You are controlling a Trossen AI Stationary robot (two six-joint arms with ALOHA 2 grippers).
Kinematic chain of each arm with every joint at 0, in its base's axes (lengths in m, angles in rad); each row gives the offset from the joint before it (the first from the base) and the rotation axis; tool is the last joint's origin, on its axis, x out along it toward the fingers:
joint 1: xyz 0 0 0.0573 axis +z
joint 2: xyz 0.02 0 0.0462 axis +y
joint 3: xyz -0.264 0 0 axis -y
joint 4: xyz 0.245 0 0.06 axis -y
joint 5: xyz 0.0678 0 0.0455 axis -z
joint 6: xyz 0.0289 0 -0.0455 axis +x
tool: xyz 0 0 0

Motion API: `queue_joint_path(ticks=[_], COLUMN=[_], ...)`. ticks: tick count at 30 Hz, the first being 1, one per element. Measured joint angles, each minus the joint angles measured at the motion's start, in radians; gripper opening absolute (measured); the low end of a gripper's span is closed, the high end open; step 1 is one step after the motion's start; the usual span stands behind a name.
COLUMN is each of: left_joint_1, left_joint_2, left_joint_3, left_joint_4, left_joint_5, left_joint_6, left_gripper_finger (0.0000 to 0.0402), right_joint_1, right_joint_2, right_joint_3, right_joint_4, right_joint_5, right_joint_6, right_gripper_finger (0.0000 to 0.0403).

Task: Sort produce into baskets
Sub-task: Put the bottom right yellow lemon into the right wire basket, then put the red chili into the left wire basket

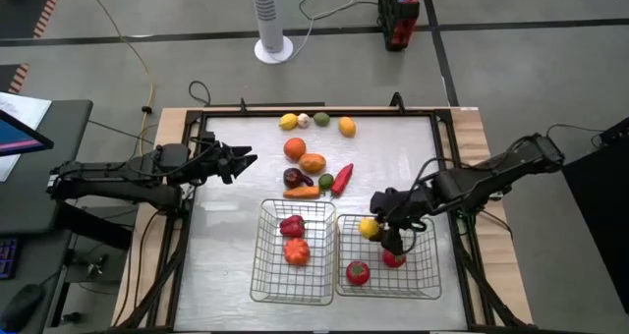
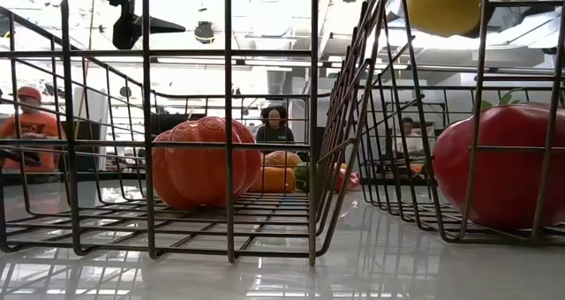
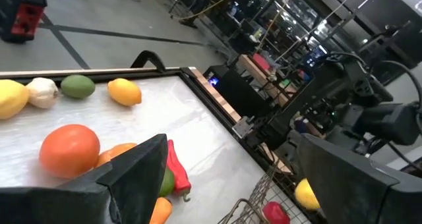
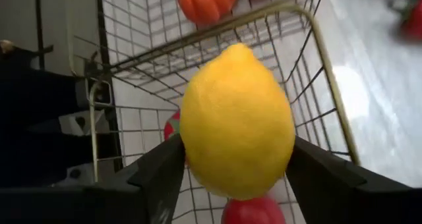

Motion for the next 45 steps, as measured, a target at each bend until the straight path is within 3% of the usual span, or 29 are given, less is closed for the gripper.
queue_joint_path(ticks=[6, 19, 28, 33, 39, 42, 45], left_joint_1=[0.000, 0.001, 0.012, 0.064, 0.124, 0.138, 0.145], left_joint_2=[0.000, 0.043, 0.136, 0.184, 0.222, 0.222, 0.222], left_joint_3=[0.000, 0.000, 0.000, 0.000, 0.001, 0.001, 0.002], left_joint_4=[0.004, 0.014, -0.003, -0.003, -0.002, -0.001, -0.002], left_joint_5=[-0.005, 0.058, 0.194, 0.250, 0.309, 0.272, 0.164], left_joint_6=[0.006, 0.016, 0.044, 0.091, 0.021, 0.031, -0.003], left_gripper_finger=[0.0324, 0.0324, 0.0324, 0.0324, 0.0324, 0.0324, 0.0324], right_joint_1=[-0.032, -0.245, -0.413, -0.482, -0.598, -0.645, -0.687], right_joint_2=[0.031, 0.012, 0.092, 0.183, 0.306, 0.357, 0.415], right_joint_3=[0.000, 0.000, 0.041, 0.145, 0.231, 0.238, 0.238], right_joint_4=[0.004, 0.090, 0.156, 0.085, 0.013, 0.020, -0.003], right_joint_5=[-0.069, -0.066, -0.101, -0.116, -0.155, -0.184, -0.233], right_joint_6=[0.007, -0.033, -0.057, -0.199, -0.440, -0.598, -0.782], right_gripper_finger=[0.0308, 0.0310, 0.0311, 0.0311, 0.0311, 0.0311, 0.0312])
